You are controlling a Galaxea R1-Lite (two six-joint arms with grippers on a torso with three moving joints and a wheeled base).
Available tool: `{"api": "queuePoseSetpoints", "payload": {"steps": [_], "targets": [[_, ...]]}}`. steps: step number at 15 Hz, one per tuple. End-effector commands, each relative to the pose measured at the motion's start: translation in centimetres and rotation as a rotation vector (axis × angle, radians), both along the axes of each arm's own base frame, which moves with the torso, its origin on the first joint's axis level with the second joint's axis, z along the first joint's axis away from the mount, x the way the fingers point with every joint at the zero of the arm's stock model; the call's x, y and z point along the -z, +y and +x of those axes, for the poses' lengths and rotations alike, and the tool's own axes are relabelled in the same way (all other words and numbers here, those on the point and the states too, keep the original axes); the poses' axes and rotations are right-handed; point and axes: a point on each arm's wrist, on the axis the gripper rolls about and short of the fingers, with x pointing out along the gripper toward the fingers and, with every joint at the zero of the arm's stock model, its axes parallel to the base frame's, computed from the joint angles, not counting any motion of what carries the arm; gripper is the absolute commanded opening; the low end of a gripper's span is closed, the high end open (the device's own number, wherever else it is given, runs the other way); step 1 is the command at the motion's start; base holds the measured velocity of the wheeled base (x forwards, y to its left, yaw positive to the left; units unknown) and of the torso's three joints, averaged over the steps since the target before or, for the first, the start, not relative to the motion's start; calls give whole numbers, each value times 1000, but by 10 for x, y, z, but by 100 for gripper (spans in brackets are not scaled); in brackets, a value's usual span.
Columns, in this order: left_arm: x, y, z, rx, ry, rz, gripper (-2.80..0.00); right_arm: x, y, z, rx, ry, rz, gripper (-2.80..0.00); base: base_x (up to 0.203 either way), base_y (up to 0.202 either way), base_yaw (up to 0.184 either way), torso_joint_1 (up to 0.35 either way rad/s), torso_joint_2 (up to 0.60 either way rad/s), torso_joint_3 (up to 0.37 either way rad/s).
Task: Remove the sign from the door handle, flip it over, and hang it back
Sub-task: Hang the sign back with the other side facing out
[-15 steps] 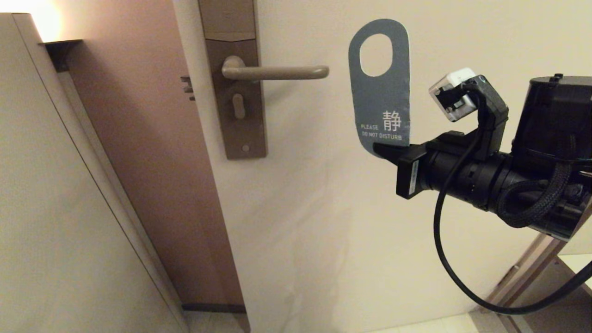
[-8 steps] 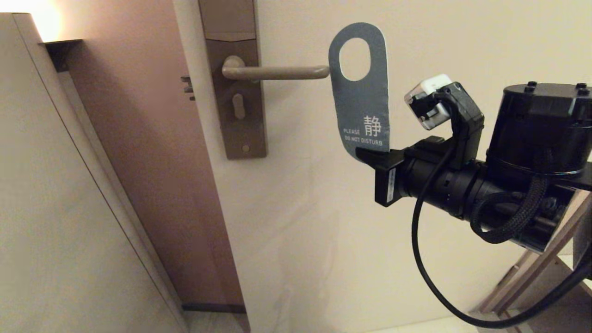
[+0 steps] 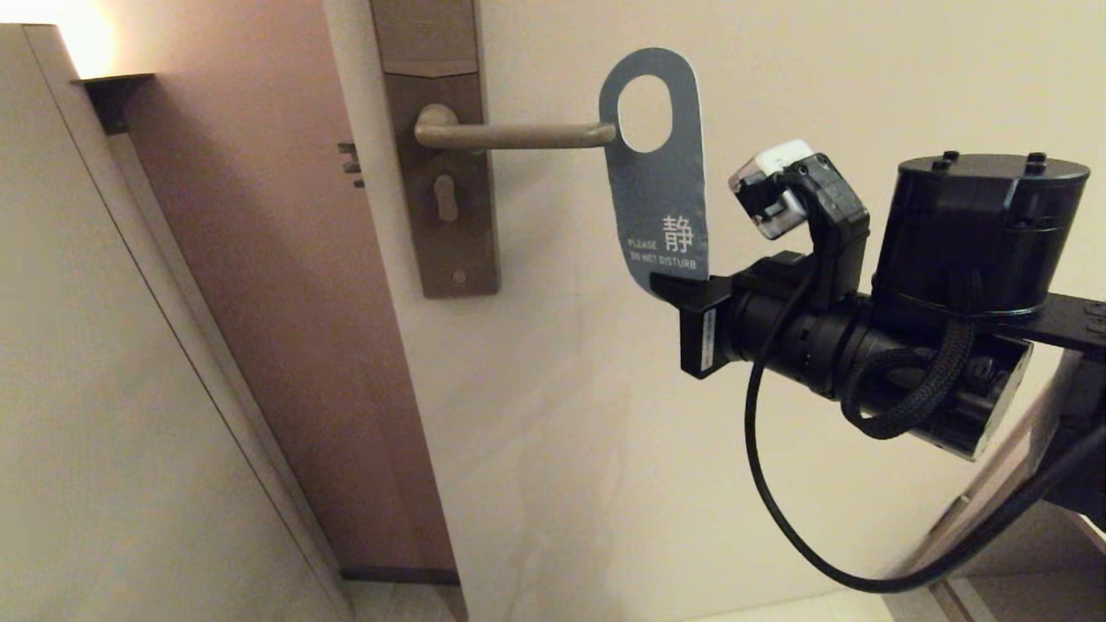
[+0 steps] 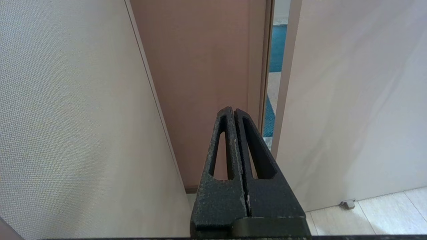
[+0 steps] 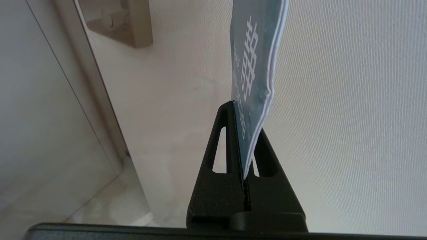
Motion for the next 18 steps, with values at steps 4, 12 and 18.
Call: {"api": "queuePoseSetpoints", "payload": {"steps": [4, 12, 18], "targets": [[0, 0, 0, 1, 2, 0, -280, 3, 9, 5, 2, 0, -9, -280, 0, 0, 0, 0, 0, 0], [0, 0, 0, 1, 2, 0, -280, 6, 23, 2, -16, 3, -17, -280, 0, 0, 0, 0, 0, 0], [0, 0, 0, 1, 2, 0, -280, 9, 31, -2, -30, 4, -28, -280, 0, 0, 0, 0, 0, 0]]}}
